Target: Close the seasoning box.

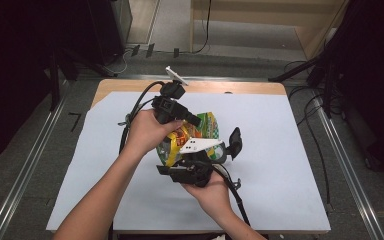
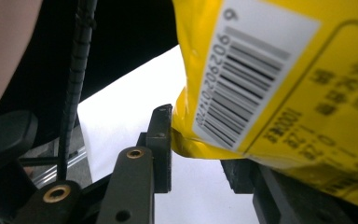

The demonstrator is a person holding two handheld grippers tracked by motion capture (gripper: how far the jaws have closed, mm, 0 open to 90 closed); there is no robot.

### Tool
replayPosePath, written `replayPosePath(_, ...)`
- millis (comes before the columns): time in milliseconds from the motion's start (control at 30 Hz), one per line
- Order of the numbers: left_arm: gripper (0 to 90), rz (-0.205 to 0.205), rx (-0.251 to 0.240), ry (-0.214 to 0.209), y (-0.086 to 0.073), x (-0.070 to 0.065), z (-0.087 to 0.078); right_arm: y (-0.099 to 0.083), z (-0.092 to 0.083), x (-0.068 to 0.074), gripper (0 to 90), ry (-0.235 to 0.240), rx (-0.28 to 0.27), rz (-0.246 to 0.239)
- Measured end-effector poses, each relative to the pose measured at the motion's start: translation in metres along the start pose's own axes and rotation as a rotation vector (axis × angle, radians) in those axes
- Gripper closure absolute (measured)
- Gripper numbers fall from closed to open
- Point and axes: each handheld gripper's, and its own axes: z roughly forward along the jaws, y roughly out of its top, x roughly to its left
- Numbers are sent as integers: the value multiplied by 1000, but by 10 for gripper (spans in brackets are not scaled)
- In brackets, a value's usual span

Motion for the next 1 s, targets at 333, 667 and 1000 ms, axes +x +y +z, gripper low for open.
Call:
replayPosePath(333,834,-7,-26,6,-1,-5,-11,1,-8,1,687,38,-53,33)
replayPosePath(667,837,35,18,45,4,-20,0,-2,-4,0,678,49,-61,80)
replayPosePath(1000,838,45,22,58,6,-24,2,-2,-5,-1,712,50,-56,68)
